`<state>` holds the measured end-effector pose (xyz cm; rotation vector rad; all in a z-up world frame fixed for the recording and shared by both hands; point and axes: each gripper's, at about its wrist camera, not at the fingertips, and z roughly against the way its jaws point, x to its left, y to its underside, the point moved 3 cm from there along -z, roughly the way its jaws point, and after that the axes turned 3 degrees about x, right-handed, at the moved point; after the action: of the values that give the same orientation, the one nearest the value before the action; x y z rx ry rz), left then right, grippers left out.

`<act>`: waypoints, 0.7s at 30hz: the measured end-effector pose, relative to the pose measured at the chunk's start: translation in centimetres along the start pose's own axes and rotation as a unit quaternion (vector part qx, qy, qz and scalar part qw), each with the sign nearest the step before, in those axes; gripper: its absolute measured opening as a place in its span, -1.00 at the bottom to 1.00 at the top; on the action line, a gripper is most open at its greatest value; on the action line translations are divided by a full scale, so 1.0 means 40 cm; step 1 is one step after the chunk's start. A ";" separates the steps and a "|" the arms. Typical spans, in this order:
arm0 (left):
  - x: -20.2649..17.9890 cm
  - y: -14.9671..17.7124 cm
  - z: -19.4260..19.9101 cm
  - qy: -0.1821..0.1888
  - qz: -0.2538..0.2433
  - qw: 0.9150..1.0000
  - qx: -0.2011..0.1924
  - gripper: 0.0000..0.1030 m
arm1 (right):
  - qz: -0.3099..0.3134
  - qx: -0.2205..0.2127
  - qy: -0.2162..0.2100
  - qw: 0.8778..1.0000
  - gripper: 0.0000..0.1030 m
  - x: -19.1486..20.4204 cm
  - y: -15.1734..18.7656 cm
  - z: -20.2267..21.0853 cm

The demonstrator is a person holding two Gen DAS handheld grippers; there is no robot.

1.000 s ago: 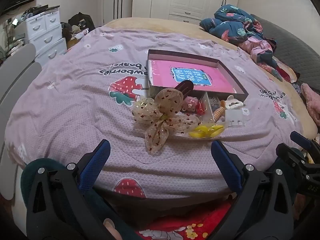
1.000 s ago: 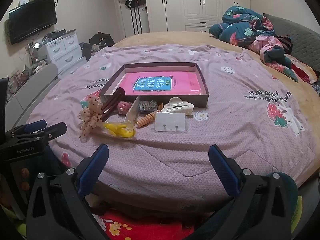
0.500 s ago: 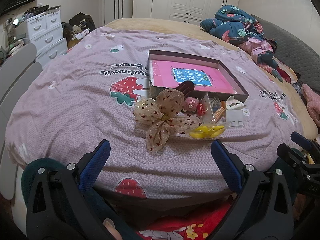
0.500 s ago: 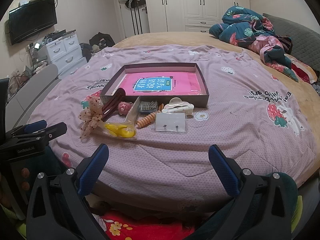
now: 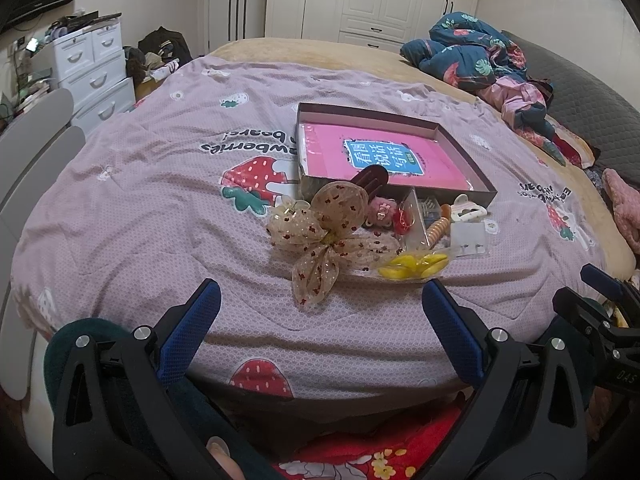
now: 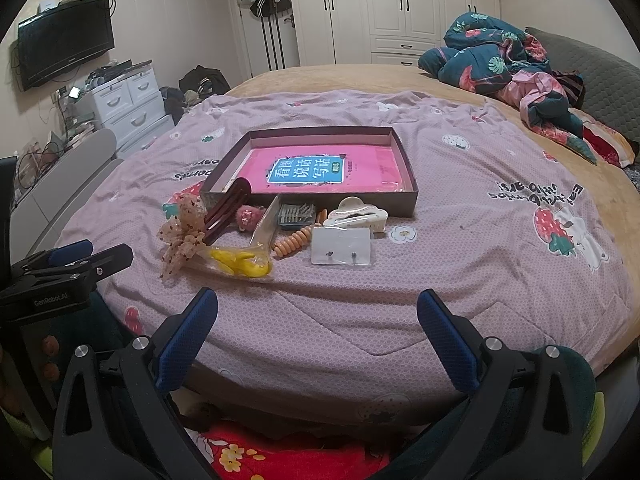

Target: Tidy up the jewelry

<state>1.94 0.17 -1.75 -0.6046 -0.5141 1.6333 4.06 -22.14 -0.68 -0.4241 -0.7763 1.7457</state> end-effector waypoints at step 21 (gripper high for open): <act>-0.001 -0.004 0.001 0.000 0.000 1.000 -0.001 0.83 | -0.002 -0.001 -0.002 1.000 0.92 0.000 -0.003 0.002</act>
<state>2.04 0.16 -1.60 -0.6068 -0.5160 1.6320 4.10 -22.14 -0.54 -0.4195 -0.7809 1.7438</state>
